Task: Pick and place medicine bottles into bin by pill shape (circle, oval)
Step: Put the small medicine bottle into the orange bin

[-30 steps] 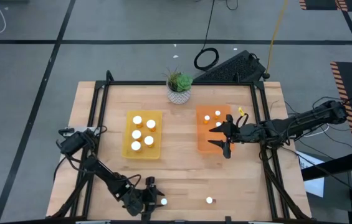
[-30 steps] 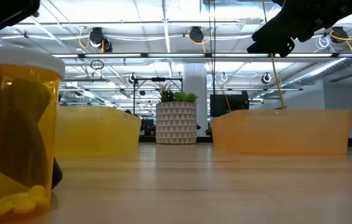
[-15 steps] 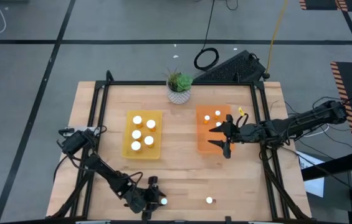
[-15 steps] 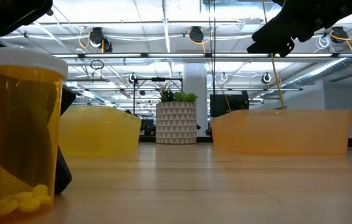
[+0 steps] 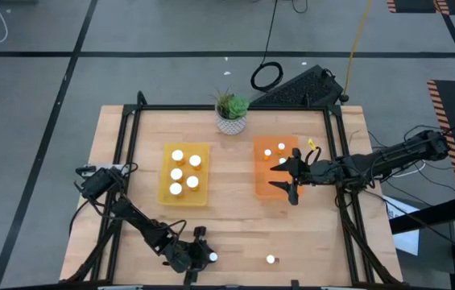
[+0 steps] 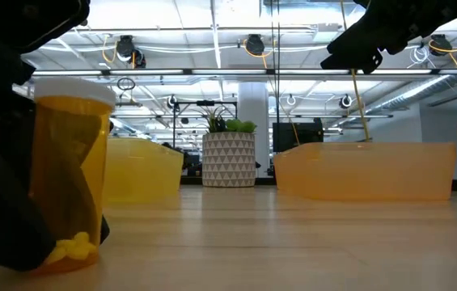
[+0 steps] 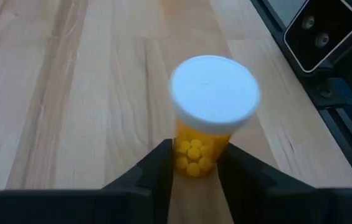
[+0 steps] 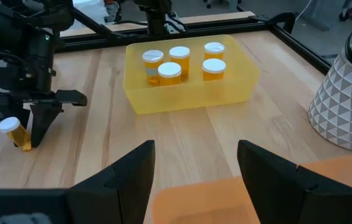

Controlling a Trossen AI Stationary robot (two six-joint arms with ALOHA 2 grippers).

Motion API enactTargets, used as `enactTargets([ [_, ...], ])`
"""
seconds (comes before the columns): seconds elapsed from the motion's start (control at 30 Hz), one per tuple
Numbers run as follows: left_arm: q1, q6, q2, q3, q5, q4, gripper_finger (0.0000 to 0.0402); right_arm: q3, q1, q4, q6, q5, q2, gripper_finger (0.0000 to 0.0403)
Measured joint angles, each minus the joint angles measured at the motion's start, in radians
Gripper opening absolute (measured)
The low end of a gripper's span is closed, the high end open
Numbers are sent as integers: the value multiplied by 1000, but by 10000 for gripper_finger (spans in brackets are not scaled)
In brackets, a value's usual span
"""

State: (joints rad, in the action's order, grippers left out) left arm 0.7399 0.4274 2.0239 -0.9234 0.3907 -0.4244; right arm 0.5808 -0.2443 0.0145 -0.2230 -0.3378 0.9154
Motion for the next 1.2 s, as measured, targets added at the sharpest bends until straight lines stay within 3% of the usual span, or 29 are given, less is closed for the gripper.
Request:
enactTargets([
  [0.13, -5, -11, 0, 0, 8, 0, 100, 0, 0, -24, -5, 0, 1, 224],
  [0.4, -43, -34, -1, 0, 10, 4, 103, 28, -9, -139, -50, 28, 93, 224],
  [0.63, -83, -88, -24, 1, -3, 38, 102, 249, -56, -23, -41, 29, 307, 224],
  [0.87, -140, -102, -161, 1, 12, 266, 102, 483, -99, 120, -18, 36, 540, 224],
  [1.2, -200, 7, -297, 0, 138, 425, 102, 620, -105, 116, 11, 56, 751, 224],
])
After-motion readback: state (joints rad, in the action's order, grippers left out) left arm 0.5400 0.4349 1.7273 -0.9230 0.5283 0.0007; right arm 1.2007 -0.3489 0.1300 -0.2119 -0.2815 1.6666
